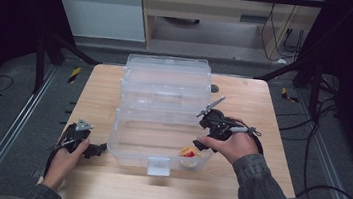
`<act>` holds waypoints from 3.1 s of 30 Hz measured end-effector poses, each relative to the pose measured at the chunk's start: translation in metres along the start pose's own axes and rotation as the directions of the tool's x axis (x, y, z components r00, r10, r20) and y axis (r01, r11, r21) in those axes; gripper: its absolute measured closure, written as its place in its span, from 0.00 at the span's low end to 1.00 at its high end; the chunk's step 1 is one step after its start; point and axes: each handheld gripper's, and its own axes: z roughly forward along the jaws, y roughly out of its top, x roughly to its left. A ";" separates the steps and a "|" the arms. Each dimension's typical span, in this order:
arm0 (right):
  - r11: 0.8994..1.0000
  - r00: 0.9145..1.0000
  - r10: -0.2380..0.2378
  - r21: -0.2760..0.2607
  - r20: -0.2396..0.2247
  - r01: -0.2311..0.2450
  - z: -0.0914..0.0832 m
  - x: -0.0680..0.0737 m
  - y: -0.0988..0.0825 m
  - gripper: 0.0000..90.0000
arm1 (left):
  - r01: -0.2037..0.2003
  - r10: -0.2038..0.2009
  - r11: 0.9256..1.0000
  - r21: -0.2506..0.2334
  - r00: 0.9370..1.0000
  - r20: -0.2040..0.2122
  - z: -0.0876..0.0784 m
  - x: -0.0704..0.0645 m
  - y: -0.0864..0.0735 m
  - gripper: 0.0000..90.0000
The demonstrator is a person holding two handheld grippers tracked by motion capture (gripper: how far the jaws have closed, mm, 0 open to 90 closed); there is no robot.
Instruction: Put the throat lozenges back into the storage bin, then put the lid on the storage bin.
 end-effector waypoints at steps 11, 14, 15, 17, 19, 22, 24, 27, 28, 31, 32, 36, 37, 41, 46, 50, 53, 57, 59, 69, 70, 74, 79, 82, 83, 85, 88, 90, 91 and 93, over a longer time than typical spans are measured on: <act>0.999 0.998 -0.043 -0.022 0.038 0.044 -0.012 -0.017 -0.003 0.25 | -0.047 0.049 0.996 -0.074 0.999 0.023 -0.036 0.005 0.014 0.04; 0.998 0.997 -0.062 -0.021 0.053 0.064 -0.014 -0.022 -0.002 0.20 | -0.104 0.108 0.991 -0.080 0.993 0.040 -0.049 0.001 0.021 0.04; 0.997 0.996 -0.070 -0.023 0.061 0.072 -0.015 -0.023 0.000 0.20 | -0.117 0.121 0.990 -0.082 0.992 0.046 -0.053 -0.001 0.024 0.03; 0.996 0.994 -0.082 -0.025 0.078 0.084 -0.017 -0.027 0.004 0.20 | -0.140 0.146 0.986 -0.094 0.988 0.055 -0.062 -0.003 0.030 0.03; 0.996 0.993 -0.082 -0.030 0.085 0.084 -0.018 -0.029 0.007 0.20 | -0.163 0.170 0.982 -0.095 0.983 0.072 -0.073 -0.004 0.035 0.03; 0.995 0.992 -0.085 -0.034 0.093 0.088 -0.018 -0.030 0.011 0.20 | -0.173 0.180 0.981 -0.089 0.980 0.083 -0.078 -0.003 0.038 0.03; 0.994 0.992 -0.086 -0.053 0.093 0.091 -0.019 -0.031 0.015 0.21 | -0.182 0.189 0.980 -0.082 0.977 0.093 -0.082 -0.003 0.041 0.03; 0.992 0.990 -0.100 -0.063 0.101 0.107 -0.020 -0.032 0.019 0.23 | -0.187 0.196 0.979 -0.082 0.974 0.117 -0.086 -0.004 0.044 0.03; 0.992 0.989 -0.104 -0.064 0.104 0.111 -0.020 -0.033 0.021 0.25 | -0.194 0.203 0.978 -0.082 0.971 0.125 -0.087 -0.006 0.045 0.04; 0.991 0.988 -0.107 -0.071 0.114 0.116 -0.023 -0.036 0.027 0.27 | -0.233 0.242 0.969 -0.081 0.961 0.135 -0.090 -0.013 0.048 0.03; 0.991 0.988 -0.107 -0.071 0.114 0.116 -0.023 -0.036 0.027 0.27 | -0.240 0.249 0.967 -0.081 0.958 0.139 -0.091 -0.014 0.050 0.03; 0.989 0.984 -0.108 -0.084 0.140 0.120 -0.032 -0.039 0.032 0.28 | -0.276 0.288 0.957 -0.090 0.944 0.161 -0.091 -0.022 0.058 0.03; 0.989 0.984 -0.107 -0.085 0.143 0.120 -0.034 -0.039 0.032 0.28 | -0.282 0.294 0.955 -0.091 0.942 0.163 -0.091 -0.023 0.059 0.03; 0.989 0.982 -0.098 -0.092 0.162 0.114 -0.039 -0.040 0.033 0.27 | -0.306 0.316 0.949 -0.083 0.933 0.173 -0.090 -0.025 0.063 0.04; 0.990 0.982 -0.087 -0.092 0.167 0.103 -0.040 -0.043 0.034 0.25 | -0.342 0.347 0.938 -0.056 0.921 0.177 -0.089 -0.026 0.066 0.04; 0.990 0.983 -0.088 -0.094 0.163 0.104 -0.040 -0.046 0.039 0.25 | -0.355 0.357 0.934 -0.043 0.918 0.175 -0.088 -0.025 0.067 0.04; 0.989 0.982 -0.093 -0.096 0.166 0.110 -0.040 -0.049 0.044 0.24 | -0.360 0.361 0.932 -0.042 0.916 0.174 -0.088 -0.026 0.070 0.04; 0.986 0.979 -0.109 -0.107 0.172 0.128 -0.043 -0.049 0.051 0.24 | -0.381 0.381 0.924 -0.037 0.907 0.177 -0.091 -0.030 0.076 0.04; 0.982 0.975 -0.125 -0.117 0.182 0.147 -0.045 -0.048 0.056 0.24 | -0.389 0.391 0.920 -0.050 0.903 0.180 -0.096 -0.034 0.081 0.04; 0.973 0.969 -0.186 -0.107 0.165 0.205 -0.041 -0.049 0.071 0.25 | -0.472 0.475 0.878 -0.075 0.846 0.240 -0.107 -0.062 0.095 0.04; 0.972 0.968 -0.191 -0.105 0.164 0.210 -0.041 -0.049 0.072 0.26 | -0.482 0.484 0.873 -0.075 0.840 0.243 -0.108 -0.065 0.096 0.04; 0.968 0.964 -0.209 -0.103 0.167 0.228 -0.042 -0.053 0.079 0.33 | -0.505 0.507 0.860 -0.075 0.825 0.251 -0.111 -0.073 0.099 0.04; 0.962 0.960 -0.231 -0.110 0.156 0.250 -0.044 -0.058 0.091 0.40 | -0.514 0.511 0.855 -0.071 0.811 0.285 -0.107 -0.084 0.103 0.05; 0.958 0.956 -0.252 -0.102 0.151 0.269 -0.041 -0.060 0.098 0.42 | -0.536 0.528 0.842 -0.065 0.793 0.305 -0.104 -0.091 0.102 0.06; 0.956 0.955 -0.258 -0.101 0.147 0.274 -0.040 -0.061 0.099 0.42 | -0.544 0.534 0.837 -0.062 0.786 0.312 -0.102 -0.093 0.102 0.06; 0.955 0.954 -0.266 -0.097 0.140 0.280 -0.038 -0.062 0.103 0.42 | -0.547 0.536 0.835 -0.067 0.780 0.322 -0.100 -0.097 0.102 0.06; 0.953 0.950 -0.283 -0.076 0.128 0.294 -0.031 -0.063 0.107 0.44 | -0.563 0.548 0.824 -0.058 0.766 0.335 -0.094 -0.102 0.103 0.07; 0.951 0.949 -0.293 -0.066 0.119 0.302 -0.024 -0.064 0.110 0.46 | -0.573 0.555 0.818 -0.056 0.761 0.336 -0.091 -0.105 0.104 0.09; 0.951 0.949 -0.296 -0.062 0.111 0.304 -0.021 -0.065 0.111 0.47 | -0.579 0.561 0.813 -0.056 0.756 0.338 -0.090 -0.106 0.104 0.11; 0.949 0.947 -0.306 -0.050 0.099 0.312 -0.013 -0.065 0.113 0.49 | -0.584 0.562 0.810 -0.053 0.746 0.358 -0.086 -0.108 0.104 0.12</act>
